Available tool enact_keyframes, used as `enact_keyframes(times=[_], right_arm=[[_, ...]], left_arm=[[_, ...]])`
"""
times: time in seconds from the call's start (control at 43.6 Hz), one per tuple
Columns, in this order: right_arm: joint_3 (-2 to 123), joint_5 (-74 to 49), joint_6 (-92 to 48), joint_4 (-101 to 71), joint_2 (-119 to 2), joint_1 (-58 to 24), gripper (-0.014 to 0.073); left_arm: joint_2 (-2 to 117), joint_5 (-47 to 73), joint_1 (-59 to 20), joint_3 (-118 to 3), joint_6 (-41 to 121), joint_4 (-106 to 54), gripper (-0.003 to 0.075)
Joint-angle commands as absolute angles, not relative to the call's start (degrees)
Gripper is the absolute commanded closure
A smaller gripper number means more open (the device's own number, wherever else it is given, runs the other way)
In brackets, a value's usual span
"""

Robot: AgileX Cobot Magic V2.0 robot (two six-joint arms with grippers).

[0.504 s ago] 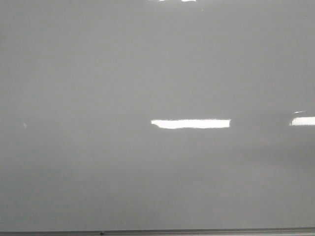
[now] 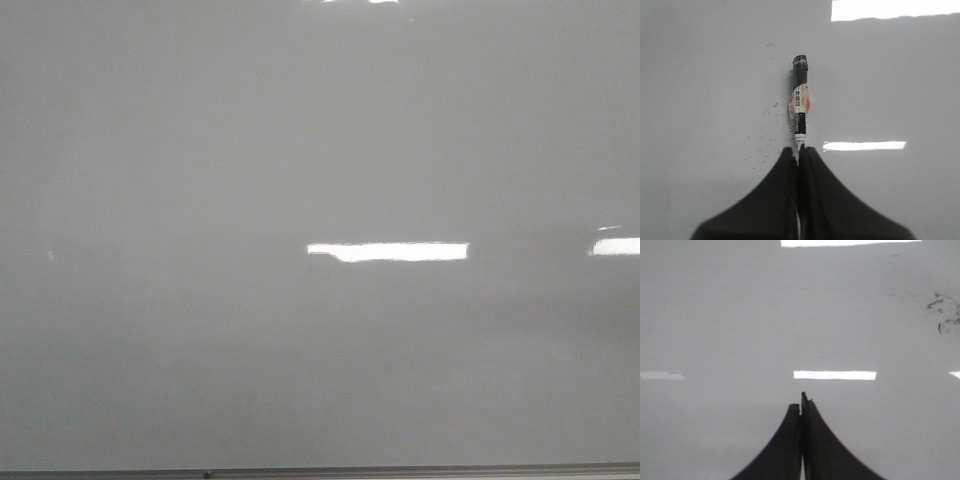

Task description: Write number 7 on whiteboard

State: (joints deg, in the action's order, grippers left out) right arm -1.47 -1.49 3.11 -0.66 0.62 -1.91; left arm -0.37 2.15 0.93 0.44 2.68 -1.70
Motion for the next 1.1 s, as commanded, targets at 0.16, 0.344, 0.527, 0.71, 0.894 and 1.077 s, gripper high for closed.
enact_keyframes(times=[0.16, 0.344, 0.527, 0.71, 0.894, 1.077], right_arm=[[-1.38, 4.40, 2.99, 0.00, 1.61, -1.53, 0.0662], [-1.38, 4.44, 2.99, 0.00, 1.61, -1.53, 0.0662], [0.29, 3.60, 2.93, 0.00, 1.61, -1.53, 0.0662], [7.72, -2.82, 2.93, 0.00, 1.56, -1.53, 0.0662], [18.54, -12.03, 2.54, 0.00, -1.33, -1.53, 0.0662], [28.78, -19.28, 2.54, 0.00, -8.61, -1.53, 0.0662]], left_arm=[[-1.13, -3.10, 0.59, 1.11, 2.55, -2.25, 0.0741], [-1.13, -3.67, 0.59, 1.11, 2.55, -2.25, 0.0741], [-1.13, -8.14, 0.59, -0.49, 2.41, -2.25, 0.0741], [-0.94, -0.67, 0.59, -9.35, 2.03, -2.70, 0.0741], [1.82, 10.60, 0.59, -22.70, 2.03, -2.70, 0.0741], [8.78, 21.63, 0.59, -35.83, 2.03, -3.05, 0.0741]])
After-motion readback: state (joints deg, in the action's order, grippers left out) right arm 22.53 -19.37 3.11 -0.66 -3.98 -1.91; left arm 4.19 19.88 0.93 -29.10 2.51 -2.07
